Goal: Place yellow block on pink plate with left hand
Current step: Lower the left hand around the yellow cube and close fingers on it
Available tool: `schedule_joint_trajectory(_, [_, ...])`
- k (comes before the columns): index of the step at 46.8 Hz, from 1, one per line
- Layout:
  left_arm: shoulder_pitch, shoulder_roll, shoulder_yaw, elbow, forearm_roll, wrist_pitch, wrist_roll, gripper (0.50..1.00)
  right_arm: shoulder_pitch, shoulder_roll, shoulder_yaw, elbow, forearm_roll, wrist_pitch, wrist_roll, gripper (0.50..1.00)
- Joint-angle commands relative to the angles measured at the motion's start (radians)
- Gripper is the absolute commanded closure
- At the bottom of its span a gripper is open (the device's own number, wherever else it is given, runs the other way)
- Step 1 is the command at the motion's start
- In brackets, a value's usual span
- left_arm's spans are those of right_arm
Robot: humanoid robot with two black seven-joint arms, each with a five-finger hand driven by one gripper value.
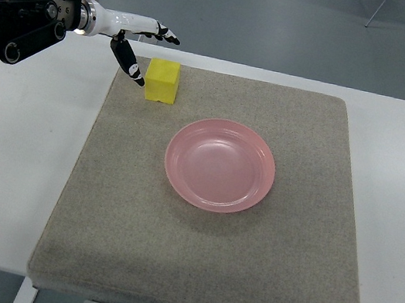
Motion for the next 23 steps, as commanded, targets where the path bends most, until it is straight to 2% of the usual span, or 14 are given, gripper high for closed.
schedule_joint_trajectory(1, [0.003, -0.011, 0.001, 0.0, 0.019, 0.002, 0.0, 0.525, 0.0, 0.0, 0.0, 0.0, 0.0, 0.0, 0.0, 0.576])
schedule_joint_trajectory(23, [0.038, -0.051, 0.001, 0.014, 0.039, 0.014, 0.002, 0.557, 0.0, 0.0, 0.0, 0.0, 0.0, 0.0, 0.0, 0.576])
